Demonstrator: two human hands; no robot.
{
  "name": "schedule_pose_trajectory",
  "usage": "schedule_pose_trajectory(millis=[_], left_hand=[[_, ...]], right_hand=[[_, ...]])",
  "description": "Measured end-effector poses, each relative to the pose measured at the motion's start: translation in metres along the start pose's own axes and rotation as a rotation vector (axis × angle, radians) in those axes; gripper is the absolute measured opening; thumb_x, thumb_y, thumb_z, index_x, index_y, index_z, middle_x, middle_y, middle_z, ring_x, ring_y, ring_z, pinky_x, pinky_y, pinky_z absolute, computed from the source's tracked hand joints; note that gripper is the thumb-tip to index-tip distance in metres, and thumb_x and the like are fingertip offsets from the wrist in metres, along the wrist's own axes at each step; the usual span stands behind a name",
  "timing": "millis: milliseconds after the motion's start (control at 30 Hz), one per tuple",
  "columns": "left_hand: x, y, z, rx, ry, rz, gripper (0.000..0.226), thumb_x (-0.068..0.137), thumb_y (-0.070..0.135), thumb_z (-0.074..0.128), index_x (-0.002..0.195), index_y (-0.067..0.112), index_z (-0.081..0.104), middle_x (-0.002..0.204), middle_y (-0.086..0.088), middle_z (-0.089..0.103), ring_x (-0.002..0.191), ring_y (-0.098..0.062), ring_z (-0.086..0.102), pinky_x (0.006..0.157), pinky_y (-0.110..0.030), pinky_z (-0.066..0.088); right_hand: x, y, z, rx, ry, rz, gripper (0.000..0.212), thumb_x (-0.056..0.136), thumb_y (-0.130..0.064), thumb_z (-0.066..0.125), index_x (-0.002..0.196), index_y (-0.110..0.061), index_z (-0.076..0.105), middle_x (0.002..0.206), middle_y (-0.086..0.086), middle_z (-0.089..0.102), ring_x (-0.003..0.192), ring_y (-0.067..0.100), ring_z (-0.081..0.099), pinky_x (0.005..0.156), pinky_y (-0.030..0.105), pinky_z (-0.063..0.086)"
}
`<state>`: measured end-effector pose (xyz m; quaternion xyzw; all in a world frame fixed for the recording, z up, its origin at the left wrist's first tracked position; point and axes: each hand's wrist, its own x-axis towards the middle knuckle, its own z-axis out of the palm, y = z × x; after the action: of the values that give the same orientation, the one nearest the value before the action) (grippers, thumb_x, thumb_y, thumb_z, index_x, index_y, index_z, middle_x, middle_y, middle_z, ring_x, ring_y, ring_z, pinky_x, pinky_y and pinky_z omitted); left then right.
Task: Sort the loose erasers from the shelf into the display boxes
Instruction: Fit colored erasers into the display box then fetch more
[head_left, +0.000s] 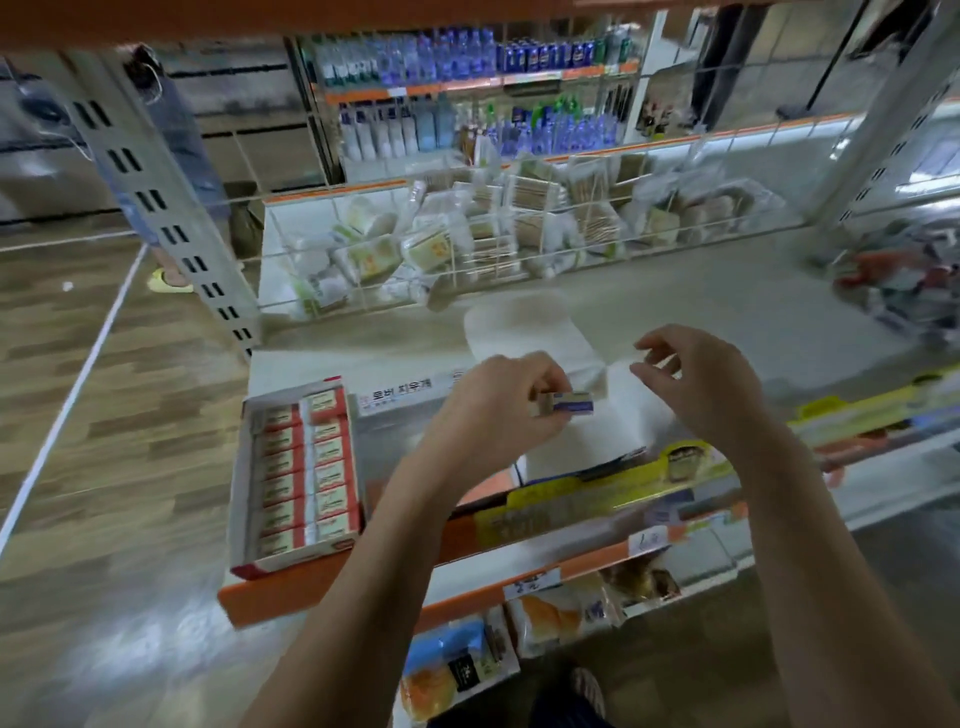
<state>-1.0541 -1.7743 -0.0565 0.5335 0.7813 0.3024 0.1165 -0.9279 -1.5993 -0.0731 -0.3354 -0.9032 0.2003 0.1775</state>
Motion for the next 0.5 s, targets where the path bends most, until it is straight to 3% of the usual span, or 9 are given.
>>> schedule_pose_trajectory(millis=[233,333,400,500], left_hand=[[0.035,0.027,0.051,0.023,-0.158,-0.153,0.015,0.083,0.031,0.069,0.091,0.020,0.063,0.082,0.015,0.056,0.075,-0.005,0.054,0.059,-0.004,0.039],[0.036,0.025,0.060,0.073,-0.172,-0.251,0.021,0.079,0.043,0.067,0.087,0.024,0.063,0.086,0.013,0.062,0.078,-0.006,0.058,0.062,-0.010,0.043],[0.039,0.025,0.065,0.083,-0.194,-0.303,0.020,0.079,0.042,0.067,0.088,0.024,0.062,0.088,0.009,0.064,0.080,-0.009,0.059,0.067,-0.022,0.049],[0.044,0.026,0.071,0.082,-0.213,-0.348,0.019,0.080,0.039,0.067,0.090,0.024,0.063,0.088,0.008,0.063,0.081,-0.012,0.059,0.067,-0.023,0.048]], right_hand=[[0.017,0.032,0.003,0.130,-0.288,0.000,0.034,0.086,-0.028,0.065,0.115,-0.013,0.059,0.085,0.002,0.066,0.078,0.019,0.062,0.069,0.026,0.041],[0.022,0.040,0.003,0.164,-0.342,-0.055,0.041,0.086,-0.025,0.064,0.124,-0.013,0.054,0.090,0.007,0.067,0.082,0.020,0.059,0.073,0.028,0.043],[0.024,0.043,0.004,0.206,-0.389,-0.084,0.040,0.086,-0.023,0.063,0.124,-0.012,0.054,0.089,0.009,0.068,0.078,0.022,0.060,0.076,0.035,0.049],[0.027,0.048,0.005,0.248,-0.434,-0.130,0.036,0.087,-0.021,0.062,0.121,-0.013,0.055,0.079,0.008,0.069,0.071,0.023,0.062,0.075,0.041,0.053]])
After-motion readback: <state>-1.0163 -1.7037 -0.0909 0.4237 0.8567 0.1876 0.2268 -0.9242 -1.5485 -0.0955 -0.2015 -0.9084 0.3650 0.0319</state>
